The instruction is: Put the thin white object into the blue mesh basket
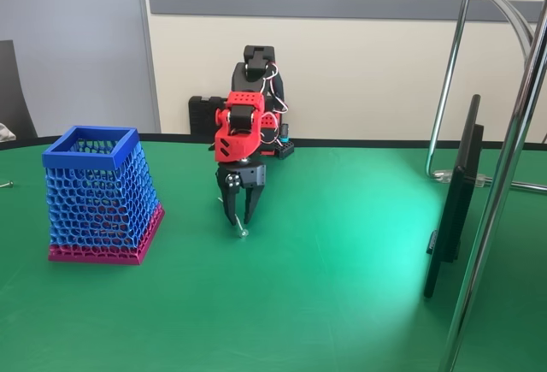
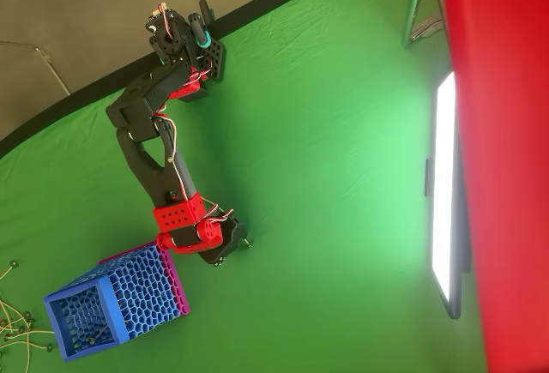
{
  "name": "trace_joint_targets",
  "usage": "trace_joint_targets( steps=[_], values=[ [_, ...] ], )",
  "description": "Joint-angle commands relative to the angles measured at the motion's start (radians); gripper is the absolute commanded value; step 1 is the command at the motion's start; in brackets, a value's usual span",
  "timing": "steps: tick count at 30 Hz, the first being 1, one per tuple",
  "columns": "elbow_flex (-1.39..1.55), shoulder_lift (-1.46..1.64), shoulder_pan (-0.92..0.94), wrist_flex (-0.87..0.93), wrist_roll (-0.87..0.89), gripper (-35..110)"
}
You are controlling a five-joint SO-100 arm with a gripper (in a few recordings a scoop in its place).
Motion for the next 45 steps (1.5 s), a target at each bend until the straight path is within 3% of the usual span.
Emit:
trace_joint_targets(
  steps=[1,45],
  values=[
    [-0.049,-0.005,0.009,0.0,-0.009,14],
    [-0.003,0.038,-0.031,-0.054,-0.029,13]
  ],
)
